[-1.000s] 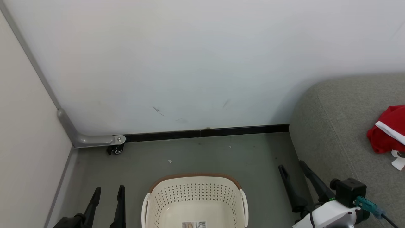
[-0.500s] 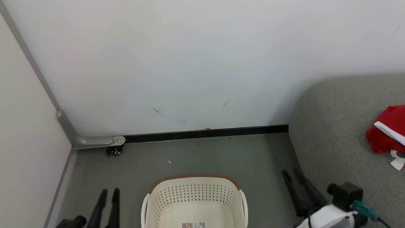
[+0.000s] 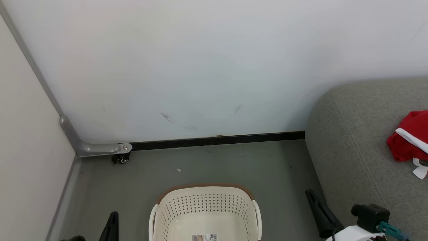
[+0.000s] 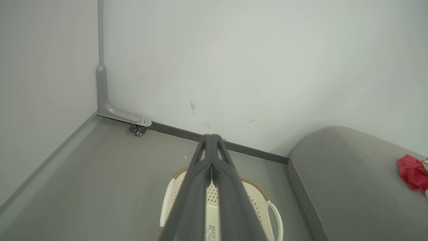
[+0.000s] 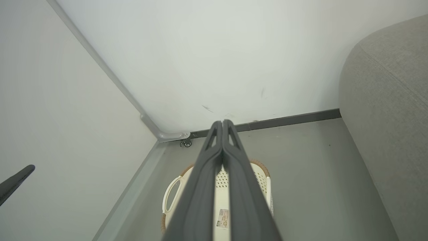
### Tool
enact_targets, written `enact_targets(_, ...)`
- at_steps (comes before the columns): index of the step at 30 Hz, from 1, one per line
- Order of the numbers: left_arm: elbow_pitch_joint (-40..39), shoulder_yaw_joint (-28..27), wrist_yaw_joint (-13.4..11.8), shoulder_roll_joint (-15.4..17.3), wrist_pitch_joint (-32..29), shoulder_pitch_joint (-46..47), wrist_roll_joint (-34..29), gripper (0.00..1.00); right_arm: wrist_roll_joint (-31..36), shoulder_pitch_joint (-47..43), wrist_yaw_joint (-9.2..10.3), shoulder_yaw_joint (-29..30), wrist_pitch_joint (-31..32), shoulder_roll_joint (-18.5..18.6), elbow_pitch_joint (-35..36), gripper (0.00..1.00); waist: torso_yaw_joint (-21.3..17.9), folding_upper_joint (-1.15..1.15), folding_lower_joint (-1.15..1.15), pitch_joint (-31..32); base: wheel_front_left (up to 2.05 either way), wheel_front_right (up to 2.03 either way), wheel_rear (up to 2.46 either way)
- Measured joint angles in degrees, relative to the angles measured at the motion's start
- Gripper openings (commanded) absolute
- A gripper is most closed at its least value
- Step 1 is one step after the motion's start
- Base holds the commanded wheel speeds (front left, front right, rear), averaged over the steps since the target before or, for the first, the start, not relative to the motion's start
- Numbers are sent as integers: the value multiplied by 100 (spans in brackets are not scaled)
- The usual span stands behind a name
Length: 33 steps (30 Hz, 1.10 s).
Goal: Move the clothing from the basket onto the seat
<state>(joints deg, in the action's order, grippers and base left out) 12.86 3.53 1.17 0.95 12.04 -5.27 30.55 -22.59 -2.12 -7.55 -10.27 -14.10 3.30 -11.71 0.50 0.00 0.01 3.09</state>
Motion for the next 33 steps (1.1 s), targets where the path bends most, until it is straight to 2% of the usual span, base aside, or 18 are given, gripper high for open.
enact_targets(8, 30, -67, 26, 0, -185, 53, 583, 0, -765, 2, 1, 160, 177, -10, 2, 0, -4, 0, 7, -33, 0, 0, 0)
enact_targets(22, 47, -192, 111, 8, -460, 144, 1437, 0, -1831, 4, 1, 360, 415, 11, 2, 0, -9, 0, 67, -45, 0, 0, 0)
enact_targets(23, 48, -210, 126, 9, -499, 153, 1579, 0, -1983, 5, 1, 388, 476, 16, 2, 0, -10, 0, 77, -41, 0, 0, 0)
enact_targets(33, 57, -297, 202, 24, -702, 253, 2184, 0, -2725, 18, 1, 501, 632, 40, -5, 0, -14, 0, 99, -32, 0, 0, 0)
